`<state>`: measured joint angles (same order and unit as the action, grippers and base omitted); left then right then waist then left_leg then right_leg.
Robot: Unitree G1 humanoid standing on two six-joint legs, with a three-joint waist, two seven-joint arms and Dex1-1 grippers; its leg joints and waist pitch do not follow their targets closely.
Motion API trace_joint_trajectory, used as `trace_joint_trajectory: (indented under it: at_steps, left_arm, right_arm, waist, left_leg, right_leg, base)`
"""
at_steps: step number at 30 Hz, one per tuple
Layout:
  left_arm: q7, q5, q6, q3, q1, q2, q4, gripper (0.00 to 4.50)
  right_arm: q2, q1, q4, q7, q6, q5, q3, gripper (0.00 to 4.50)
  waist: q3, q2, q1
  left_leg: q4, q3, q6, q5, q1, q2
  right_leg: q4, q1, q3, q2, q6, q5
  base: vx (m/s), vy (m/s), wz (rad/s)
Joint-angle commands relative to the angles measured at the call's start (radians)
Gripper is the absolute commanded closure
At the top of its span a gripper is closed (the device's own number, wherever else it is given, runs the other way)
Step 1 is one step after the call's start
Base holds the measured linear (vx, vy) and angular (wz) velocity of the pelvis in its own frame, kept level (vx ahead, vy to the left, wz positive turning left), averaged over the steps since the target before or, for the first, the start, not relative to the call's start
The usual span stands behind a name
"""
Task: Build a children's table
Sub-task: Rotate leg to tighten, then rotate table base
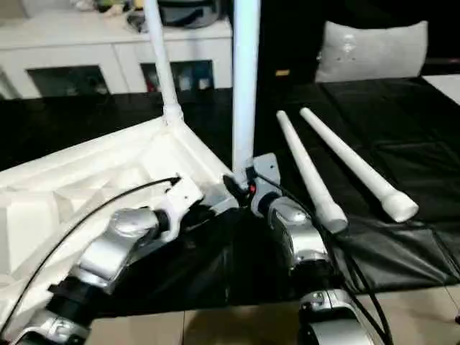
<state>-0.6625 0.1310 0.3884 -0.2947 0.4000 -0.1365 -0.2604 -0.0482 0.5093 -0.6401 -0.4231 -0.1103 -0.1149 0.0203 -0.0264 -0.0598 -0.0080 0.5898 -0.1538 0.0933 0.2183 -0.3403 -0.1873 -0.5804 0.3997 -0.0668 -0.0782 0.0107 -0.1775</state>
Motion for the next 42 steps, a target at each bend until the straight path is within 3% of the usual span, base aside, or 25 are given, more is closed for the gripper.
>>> trace_joint_trajectory:
  at_steps: [1, 2, 4, 5, 8, 11, 12, 13, 15, 16, 17, 19, 23, 24, 26, 27, 28, 29, 30, 31, 32, 34, 37, 41, 42]
  left_arm:
    - [0.011, -0.011, -0.025, -0.038, 0.024, 0.024, -0.008, 4.5]
    - [0.011, -0.01, -0.026, -0.039, 0.025, 0.018, -0.01, 4.5]
    - [0.011, 0.002, -0.04, -0.04, 0.028, 0.01, -0.02, 4.5]
    - [0.011, 0.008, -0.05, -0.037, 0.029, 0.006, -0.03, 4.5]
    - [0.021, 0.022, -0.082, -0.032, 0.041, -0.004, -0.068, 4.5]
    - [0.054, 0.037, -0.125, -0.023, 0.07, -0.013, -0.129, 4.5]
    - [0.065, 0.038, -0.131, -0.02, 0.076, -0.012, -0.14, 4.5]
    - [0.133, 0.043, -0.155, 0.006, 0.108, -0.001, -0.192, 4.5]
    - [0.148, 0.039, -0.159, 0.017, 0.118, 0.004, -0.205, 4.06]
    - [0.144, 0.027, -0.162, 0.027, 0.124, 0.008, -0.21, 3.95]
    - [0.131, 0.001, -0.159, 0.044, 0.133, 0.016, -0.209, 3.91]
    - [0.118, -0.016, -0.17, 0.053, 0.137, 0.021, -0.204, 3.83]
    - [0.115, -0.026, -0.231, 0.056, 0.13, 0.024, -0.196, 3.55]
    - [0.119, -0.035, -0.248, 0.06, 0.128, 0.025, -0.195, 3.55]
    - [0.12, -0.058, -0.266, 0.075, 0.123, 0.03, -0.186, 3.55]
    - [0.121, -0.071, -0.269, 0.086, 0.121, 0.035, -0.178, 3.55]
    - [0.142, -0.081, -0.263, 0.108, 0.125, 0.038, -0.168, 3.55]
    - [0.152, -0.088, -0.263, 0.129, 0.132, 0.034, -0.163, 3.55]
    - [0.153, -0.088, -0.263, 0.133, 0.134, 0.031, -0.162, 3.55]
    - [0.151, -0.09, -0.264, 0.142, 0.143, 0.019, -0.169, 3.55]
    - [0.144, -0.095, -0.265, 0.15, 0.15, 0.008, -0.176, 3.55]
    - [0.125, -0.105, -0.267, 0.156, 0.155, -0.005, -0.18, 3.55]
    - [0.048, -0.149, -0.271, 0.169, 0.155, -0.043, -0.169, 3.55]
    - [-0.031, -0.185, -0.243, 0.176, 0.142, -0.076, -0.135, 3.55]
    - [-0.069, -0.195, -0.233, 0.173, 0.136, -0.098, -0.12, 3.36]
  right_arm:
    - [0.025, -0.016, -0.009, -0.025, -0.014, -0.016, -0.023, 0.83]
    - [0.019, -0.022, -0.002, -0.027, -0.008, -0.017, -0.023, 0.71]
    - [0.007, -0.035, 0.009, -0.034, 0.011, -0.02, -0.022, 0.64]
    - [-0.002, -0.047, 0.02, -0.042, 0.032, -0.018, -0.025, 0.55]
    - [-0.014, -0.088, 0.068, -0.074, 0.034, -0.037, -0.01, 0.21]
    - [-0.038, -0.14, 0.131, -0.07, 0.037, -0.027, -0.004, 0.08]
    - [-0.042, -0.148, 0.139, -0.064, 0.037, -0.024, -0.003, 0.08]
    - [-0.058, -0.179, 0.171, -0.052, 0.035, -0.033, 0.015, 0.08]
    - [-0.062, -0.188, 0.182, -0.049, 0.037, -0.039, 0.024, 0.0]
    - [-0.066, -0.195, 0.191, -0.043, 0.044, -0.038, 0.03, 0.0]
    - [-0.074, -0.21, 0.216, -0.046, 0.046, -0.046, 0.04, 0.0]
    - [-0.084, -0.23, 0.261, -0.061, 0.032, -0.066, 0.048, 0.0]
    - [-0.116, -0.257, 0.327, -0.114, 0.02, -0.073, 0.028, 0.0]
    - [-0.128, -0.264, 0.346, -0.135, 0.019, -0.075, 0.018, 0.0]
    - [-0.138, -0.271, 0.369, -0.16, 0.002, -0.089, 0.014, 0.0]
    - [-0.145, -0.274, 0.381, -0.175, -0.011, -0.097, 0.01, 0.0]
    - [-0.167, -0.28, 0.405, -0.23, -0.03, -0.116, -0.005, 0.0]
    - [-0.197, -0.284, 0.427, -0.291, -0.035, -0.126, -0.027, 0.0]
    - [-0.203, -0.284, 0.432, -0.304, -0.035, -0.128, -0.032, 0.0]
    - [-0.214, -0.274, 0.435, -0.335, -0.048, -0.145, -0.032, 0.0]
    - [-0.219, -0.26, 0.431, -0.358, -0.059, -0.157, -0.029, 0.0]
    - [-0.224, -0.243, 0.425, -0.386, -0.065, -0.166, -0.033, 0.0]
    - [-0.234, -0.2, 0.415, -0.453, -0.085, -0.191, -0.053, 0.0]
    - [-0.236, -0.167, 0.39, -0.477, -0.08, -0.192, -0.066, 0.0]
    - [-0.232, -0.145, 0.365, -0.48, -0.072, -0.187, -0.068, 0.0]
  waist:
    - [0.043, 0.011, 0.008]
    - [0.044, 0.003, 0.008]
    - [0.047, 0.004, 0.017]
    - [0.047, -0.001, 0.019]
    - [0.046, 0.004, 0.028]
    - [0.039, 0.005, 0.037]
    - [0.039, 0.005, 0.041]
    - [0.036, 0.009, 0.038]
    - [0.037, 0.007, 0.039]
    - [0.038, 0.008, 0.035]
    - [0.039, 0.004, 0.035]
    - [0.045, 0.005, 0.037]
    - [0.052, 0.002, 0.041]
    - [0.056, -0.004, 0.044]
    - [0.061, 0.006, 0.047]
    - [0.062, 0.004, 0.051]
    - [0.061, 0.016, 0.051]
    - [0.058, 0.014, 0.054]
    - [0.057, 0.019, 0.055]
    - [0.052, 0.017, 0.056]
    - [0.05, 0.021, 0.057]
    - [0.047, 0.021, 0.058]
    - [0.049, 0.024, 0.062]
    - [0.05, 0.02, 0.064]
    - [0.051, 0.018, 0.068]
  left_leg:
    - [-0.081, 0.002, -0.08, 0.223, -0.016, -0.029]
    - [-0.078, 0.0, -0.084, 0.197, -0.019, -0.027]
    - [-0.074, -0.002, -0.097, 0.157, -0.02, -0.027]
    - [-0.074, -0.003, -0.099, 0.153, -0.019, -0.027]
    - [-0.073, -0.005, -0.111, 0.142, -0.02, -0.028]
    - [-0.078, -0.005, -0.102, 0.181, -0.02, -0.028]
    - [-0.078, -0.008, -0.09, 0.209, -0.012, -0.028]
    - [-0.081, -0.006, -0.082, 0.216, -0.019, -0.025]
    - [-0.082, -0.004, -0.075, 0.227, -0.017, -0.024]
    - [-0.083, 0.0, -0.072, 0.214, -0.028, -0.023]
    - [-0.083, 0.001, -0.072, 0.204, -0.03, -0.024]
    - [-0.075, -0.002, -0.088, 0.166, -0.025, -0.025]
    - [-0.064, -0.003, -0.135, 0.071, -0.031, -0.026]
    - [-0.058, -0.003, -0.149, 0.046, -0.03, -0.025]
    - [-0.049, -0.003, -0.191, -0.025, -0.035, -0.025]
    - [-0.047, -0.003, -0.198, -0.034, -0.035, -0.024]
    - [-0.048, -0.003, -0.208, -0.038, -0.037, -0.027]
    - [-0.048, -0.004, -0.219, -0.026, -0.037, -0.029]
    - [-0.047, -0.005, -0.221, -0.013, -0.037, -0.03]
    - [-0.05, -0.006, -0.218, 0.024, -0.036, -0.03]
    - [-0.052, -0.007, -0.213, 0.038, -0.035, -0.031]
    - [-0.056, -0.007, -0.179, 0.074, -0.031, -0.033]
    - [-0.056, -0.006, -0.163, 0.061, -0.03, -0.032]
    - [-0.053, -0.007, -0.158, 0.039, -0.027, -0.034]
    - [-0.052, -0.007, -0.158, 0.026, -0.026, -0.034]
  right_leg:
    - [0.075, -0.046, 0.037, -0.055, 0.192, -0.294]
    - [0.072, -0.049, 0.036, -0.053, 0.207, -0.241]
    - [0.066, -0.052, 0.035, -0.055, 0.226, -0.183]
    - [0.065, -0.052, 0.036, -0.056, 0.23, -0.178]
    - [0.066, -0.053, 0.035, -0.054, 0.23, -0.174]
    - [0.078, -0.05, 0.035, -0.055, 0.192, -0.279]
    - [0.082, -0.043, 0.037, -0.055, 0.176, -0.324]
    - [0.085, -0.049, 0.034, -0.053, 0.156, -0.362]
    - [0.088, -0.046, 0.034, -0.054, 0.136, -0.389]
    - [0.085, -0.054, 0.032, -0.056, 0.13, -0.39]
    - [0.084, -0.056, 0.032, -0.058, 0.13, -0.382]
    - [0.081, -0.049, 0.035, -0.054, 0.157, -0.299]
    - [0.059, -0.055, 0.034, -0.053, 0.21, -0.111]
    - [0.054, -0.055, 0.032, -0.052, 0.225, -0.062]
    - [0.041, -0.057, 0.032, -0.052, 0.253, 0.048]
    - [0.036, -0.059, 0.032, -0.053, 0.261, 0.06]
    - [0.037, -0.059, 0.032, -0.054, 0.265, 0.063]
    - [0.038, -0.057, 0.029, -0.054, 0.272, 0.039]
    - [0.04, -0.057, 0.029, -0.055, 0.27, 0.018]
    - [0.047, -0.055, 0.028, -0.055, 0.254, -0.063]
    - [0.051, -0.053, 0.029, -0.056, 0.246, -0.095]
    - [0.057, -0.049, 0.03, -0.057, 0.223, -0.185]
    - [0.052, -0.048, 0.032, -0.057, 0.221, -0.175]
    - [0.044, -0.044, 0.034, -0.057, 0.238, -0.125]
    - [0.04, -0.045, 0.035, -0.058, 0.248, -0.101]
  base:
    - [0.0, 0.0, 0.0]
    - [0.0, 0.0, 0.0]
    - [0.0, 0.0, 0.0]
    - [0.0, 0.0, 0.0]
    - [0.0, 0.0, 0.0]
    - [0.0, 0.0, 0.0]
    - [0.0, 0.0, 0.0]
    - [0.0, 0.0, 0.0]
    - [0.0, 0.0, 0.0]
    - [0.0, 0.0, 0.0]
    - [0.0, 0.0, 0.0]
    - [0.0, 0.0, 0.0]
    - [0.0, 0.0, 0.0]
    - [0.0, 0.0, 0.0]
    - [0.0, 0.0, 0.0]
    - [0.0, 0.0, 0.0]
    - [0.0, 0.0, 0.0]
    - [0.0, 0.0, 0.0]
    - [0.0, 0.0, 0.0]
    - [0.0, 0.0, 0.0]
    - [0.0, 0.0, 0.0]
    - [0.0, 0.0, 0.0]
    - [0.0, 0.0, 0.0]
    - [0.0, 0.0, 0.0]
    - [0.0, 0.0, 0.0]
